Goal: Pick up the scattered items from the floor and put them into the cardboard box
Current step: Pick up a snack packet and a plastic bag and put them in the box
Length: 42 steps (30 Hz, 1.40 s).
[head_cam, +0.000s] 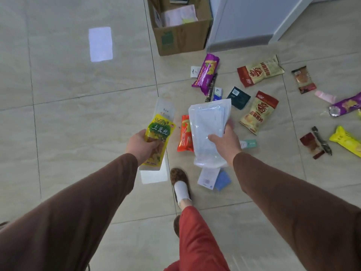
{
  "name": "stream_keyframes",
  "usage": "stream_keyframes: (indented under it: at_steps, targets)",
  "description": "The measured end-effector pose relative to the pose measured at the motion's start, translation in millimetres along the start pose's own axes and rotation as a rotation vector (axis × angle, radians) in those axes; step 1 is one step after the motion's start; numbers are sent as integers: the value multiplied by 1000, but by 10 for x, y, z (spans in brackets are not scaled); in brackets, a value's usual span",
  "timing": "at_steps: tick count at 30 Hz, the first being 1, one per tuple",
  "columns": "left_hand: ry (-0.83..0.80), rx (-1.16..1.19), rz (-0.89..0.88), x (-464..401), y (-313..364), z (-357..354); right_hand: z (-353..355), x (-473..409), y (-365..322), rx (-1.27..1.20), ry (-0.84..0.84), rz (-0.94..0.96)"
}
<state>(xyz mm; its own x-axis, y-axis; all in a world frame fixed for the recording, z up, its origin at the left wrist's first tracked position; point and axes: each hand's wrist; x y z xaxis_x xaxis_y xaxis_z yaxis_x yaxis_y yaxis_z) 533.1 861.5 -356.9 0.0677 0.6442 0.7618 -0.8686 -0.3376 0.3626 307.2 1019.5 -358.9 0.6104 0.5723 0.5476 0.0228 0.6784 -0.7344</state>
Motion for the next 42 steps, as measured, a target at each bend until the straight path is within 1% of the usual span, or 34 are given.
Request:
stream_keyframes:
  at_steps: [5,12,17,22,28,36,42]
  targets:
    - [-9,9,-12,-640,442,542,-386,-592,-723,57,19,-15]
    - [4,-32,-38,-1553,950,1445,-1038,-1421,-1683,15,26,-11]
    - [-47,-69,-67,-2163,1339,2085,-1432,-1911,-2314,-16,71,-27]
    - [-94,-99,-100,-2765,1948,2607,-1690,-2477,-2842,-93,131,-66]
    - [-113,-148,-147,-3491,2873,2916,-1732,-3273,-3320,-105,219,-97]
    - [-174,-212,-174,-4299,4009,3099,-1665,-4308,-3887,-182,302,-202]
    - [-246,-268,-194,-4860,4808,3147,-1642,-4867,-4210,-291,439,-327]
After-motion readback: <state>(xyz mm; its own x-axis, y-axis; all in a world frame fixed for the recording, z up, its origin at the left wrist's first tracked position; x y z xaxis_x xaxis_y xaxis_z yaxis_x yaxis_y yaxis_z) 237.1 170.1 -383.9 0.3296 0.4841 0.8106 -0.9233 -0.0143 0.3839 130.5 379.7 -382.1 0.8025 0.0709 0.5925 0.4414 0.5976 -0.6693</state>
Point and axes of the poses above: each hand's wrist, its own x-axis away from the middle knuckle, its own z-axis out of the back of the hand, y = z × x, and after that the axes turned 11 degrees about z, right-handed
